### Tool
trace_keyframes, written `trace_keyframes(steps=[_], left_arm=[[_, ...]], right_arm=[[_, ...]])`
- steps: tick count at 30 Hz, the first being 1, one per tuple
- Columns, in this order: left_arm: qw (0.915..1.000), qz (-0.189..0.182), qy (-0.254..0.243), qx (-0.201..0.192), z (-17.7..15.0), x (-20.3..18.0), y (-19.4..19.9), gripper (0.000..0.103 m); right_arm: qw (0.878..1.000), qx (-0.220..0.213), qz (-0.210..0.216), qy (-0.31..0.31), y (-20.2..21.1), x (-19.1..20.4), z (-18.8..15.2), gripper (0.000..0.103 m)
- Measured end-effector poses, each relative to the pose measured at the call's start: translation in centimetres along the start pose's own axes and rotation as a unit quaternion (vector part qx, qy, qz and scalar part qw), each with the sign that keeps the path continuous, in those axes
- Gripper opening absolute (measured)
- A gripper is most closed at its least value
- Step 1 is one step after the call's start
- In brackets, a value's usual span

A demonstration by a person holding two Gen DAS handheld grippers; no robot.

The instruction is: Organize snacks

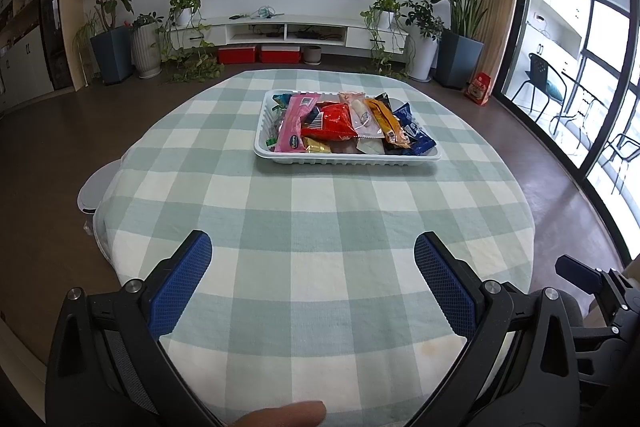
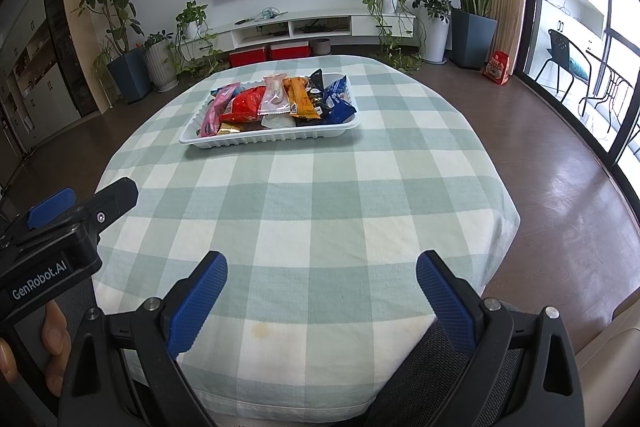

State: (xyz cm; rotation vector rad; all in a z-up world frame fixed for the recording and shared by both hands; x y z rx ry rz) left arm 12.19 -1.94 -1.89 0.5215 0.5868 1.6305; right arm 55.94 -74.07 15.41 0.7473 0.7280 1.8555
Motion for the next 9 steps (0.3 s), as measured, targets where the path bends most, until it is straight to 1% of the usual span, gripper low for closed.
trace_keyframes(steps=[4, 6, 9], left_arm=[[1.0000, -0.008, 0.000, -0.005, 0.0, -0.2, 0.1, 0.103], [1.0000, 0.002, -0.005, -0.008, -0.1, -0.3, 0.3, 0.103], [0.9999, -0.002, -0.008, -0.010, -0.5, -0.5, 0.3, 0.103]], right_arm=[[1.000, 0.003, 0.000, -0.001, -0.1, 0.0, -0.3, 0.098], [1.000, 0.005, 0.000, -0.003, -0.1, -0.1, -0.8, 0.098], [1.000, 0.011, -0.001, -0.005, -0.5, -0.4, -1.3, 0.098]])
Point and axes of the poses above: each gripper's, at about its wrist camera, not at the fingertips, and y roughly against the way its jaws point, x to its left, z to its top, the point moved 9 cm from there along -y, roughly the way its jaws point, and after that the axes turned 7 degrees about -y, right-handed, at the moved point
